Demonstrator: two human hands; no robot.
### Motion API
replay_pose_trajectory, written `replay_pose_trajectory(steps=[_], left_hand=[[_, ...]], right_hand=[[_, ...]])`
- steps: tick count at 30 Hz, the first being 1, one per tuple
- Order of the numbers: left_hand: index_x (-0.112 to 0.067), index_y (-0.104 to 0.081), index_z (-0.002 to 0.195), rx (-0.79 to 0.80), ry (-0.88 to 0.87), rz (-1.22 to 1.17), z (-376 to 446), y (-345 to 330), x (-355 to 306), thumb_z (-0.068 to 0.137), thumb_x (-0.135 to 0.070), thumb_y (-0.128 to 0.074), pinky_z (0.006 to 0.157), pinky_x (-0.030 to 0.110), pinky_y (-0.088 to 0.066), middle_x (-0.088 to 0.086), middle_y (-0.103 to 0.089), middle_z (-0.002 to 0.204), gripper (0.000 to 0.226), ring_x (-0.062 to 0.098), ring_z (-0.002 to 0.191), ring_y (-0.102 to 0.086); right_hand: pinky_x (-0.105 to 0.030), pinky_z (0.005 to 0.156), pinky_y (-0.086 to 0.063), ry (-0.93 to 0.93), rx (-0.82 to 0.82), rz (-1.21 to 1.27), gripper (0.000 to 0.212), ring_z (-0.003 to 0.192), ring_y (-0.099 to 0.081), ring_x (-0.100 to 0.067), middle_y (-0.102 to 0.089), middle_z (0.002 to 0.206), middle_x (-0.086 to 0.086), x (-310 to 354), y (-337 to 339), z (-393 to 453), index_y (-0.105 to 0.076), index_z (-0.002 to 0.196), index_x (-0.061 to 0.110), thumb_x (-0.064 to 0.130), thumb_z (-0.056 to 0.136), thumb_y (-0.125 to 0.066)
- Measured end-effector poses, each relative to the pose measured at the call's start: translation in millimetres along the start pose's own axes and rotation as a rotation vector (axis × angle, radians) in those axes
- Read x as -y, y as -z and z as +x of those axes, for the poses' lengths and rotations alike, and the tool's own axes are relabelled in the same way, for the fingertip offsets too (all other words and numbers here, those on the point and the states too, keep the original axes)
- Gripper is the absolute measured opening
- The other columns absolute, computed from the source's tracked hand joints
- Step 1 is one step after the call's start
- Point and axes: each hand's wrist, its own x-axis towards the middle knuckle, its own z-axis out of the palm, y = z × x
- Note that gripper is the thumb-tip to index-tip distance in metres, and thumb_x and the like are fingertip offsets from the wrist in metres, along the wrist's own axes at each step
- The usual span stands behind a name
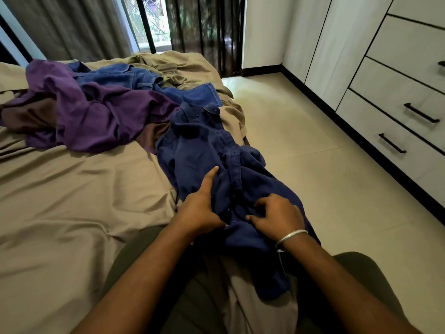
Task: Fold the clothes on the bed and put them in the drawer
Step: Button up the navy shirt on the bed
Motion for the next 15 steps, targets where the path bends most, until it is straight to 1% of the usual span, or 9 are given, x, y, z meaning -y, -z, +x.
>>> replay_pose_trajectory(steps=[1, 3, 5, 7, 8, 9, 10, 12, 15], left_hand=[[-0.053, -0.002, 0.150, -0.022, -0.013, -0.022, 0.7, -0.6, -0.2, 0.063, -0.022, -0.090, 0.065, 0.030, -0.057, 0.001, -0.067, 0.081, 0.129, 0.013, 0.071, -0.067], [-0.045, -0.013, 0.152, -0.072, -0.021, -0.069, 2.6, -1.6, -3.3, 0.069, -0.025, -0.088, 0.062, 0.021, -0.050, -0.002, -0.066, 0.081, 0.114, 0.009, 0.074, -0.066], [-0.031, -0.036, 0.147, -0.114, 0.026, -0.136, 9.7, -2.6, -2.2, 0.080, -0.025, -0.080, 0.074, 0.027, -0.054, -0.005, -0.066, 0.091, 0.081, 0.013, 0.086, -0.066], [-0.018, -0.063, 0.121, -0.172, 0.066, -0.235, 18.9, -3.9, 2.8, 0.089, -0.022, -0.072, 0.087, 0.040, -0.056, 0.000, -0.071, 0.098, 0.034, 0.020, 0.095, -0.068], [-0.016, -0.068, 0.105, -0.212, 0.067, -0.287, 20.8, -4.5, 3.9, 0.092, -0.020, -0.068, 0.089, 0.044, -0.056, 0.003, -0.073, 0.096, 0.014, 0.023, 0.095, -0.068], [-0.018, -0.068, 0.094, -0.252, 0.063, -0.341, 21.2, -3.9, 3.0, 0.094, -0.017, -0.064, 0.087, 0.046, -0.055, 0.005, -0.073, 0.093, 0.004, 0.025, 0.093, -0.069], [-0.021, -0.066, 0.089, -0.288, 0.064, -0.419, 21.6, -2.8, 1.2, 0.096, -0.015, -0.061, 0.083, 0.046, -0.056, 0.005, -0.072, 0.090, 0.010, 0.027, 0.090, -0.068], [-0.021, -0.062, 0.095, -0.302, 0.103, -0.652, 21.9, 0.9, -3.3, 0.101, -0.015, -0.053, 0.064, 0.037, -0.053, 0.002, -0.067, 0.090, 0.013, 0.025, 0.083, -0.064], [-0.023, -0.056, 0.104, -0.279, 0.211, -0.850, 26.6, 10.5, -4.0, 0.105, -0.020, -0.046, 0.057, 0.030, -0.046, 0.001, -0.062, 0.100, 0.011, 0.019, 0.082, -0.058]], right_hand=[[-0.041, 0.084, -0.050, 0.028, -0.012, 0.019, 0.026, 0.095, -0.064, -0.023, -0.066, 0.099, 0.006, -3.2, -2.4, -2.5, -0.072, 0.095, 0.027, 0.050, 0.083, -0.068], [-0.041, 0.081, -0.051, 0.123, -0.142, 0.184, 0.020, 0.092, -0.064, -0.022, -0.065, 0.096, 0.005, -9.7, -5.7, -9.3, -0.075, 0.095, 0.025, 0.041, 0.085, -0.068], [-0.030, 0.077, -0.052, 0.190, -0.347, 0.439, 0.017, 0.083, -0.064, -0.013, -0.065, 0.088, 0.007, -12.3, -3.7, -17.0, -0.074, 0.086, 0.018, 0.034, 0.083, -0.072], [-0.016, 0.076, -0.049, 0.161, -0.428, 0.671, 0.010, 0.079, -0.064, -0.009, -0.067, 0.083, 0.005, -11.1, 4.6, -21.6, -0.070, 0.081, 0.014, 0.022, 0.082, -0.076], [-0.016, 0.075, -0.049, 0.114, -0.405, 0.772, 0.011, 0.077, -0.064, -0.011, -0.067, 0.080, 0.003, -10.1, 9.8, -22.4, -0.066, 0.080, 0.013, 0.015, 0.084, -0.076], [-0.018, 0.073, -0.050, 0.070, -0.377, 0.844, 0.014, 0.075, -0.064, -0.013, -0.067, 0.078, 0.002, -9.7, 14.2, -21.5, -0.063, 0.079, 0.013, 0.009, 0.085, -0.075], [-0.019, 0.070, -0.050, 0.045, -0.373, 0.867, 0.017, 0.072, -0.063, -0.015, -0.065, 0.075, 0.002, -10.6, 17.0, -19.3, -0.060, 0.078, 0.014, 0.006, 0.085, -0.074], [-0.019, 0.065, -0.048, 0.051, -0.420, 0.798, 0.020, 0.068, -0.062, -0.014, -0.064, 0.071, 0.003, -9.9, 22.6, -17.9, -0.059, 0.077, 0.016, 0.006, 0.085, -0.074], [-0.019, 0.066, -0.050, 0.262, -0.408, 0.684, 0.011, 0.070, -0.063, -0.009, -0.066, 0.075, 0.009, -1.0, 19.6, -25.0, -0.066, 0.080, 0.017, 0.014, 0.083, -0.076]])
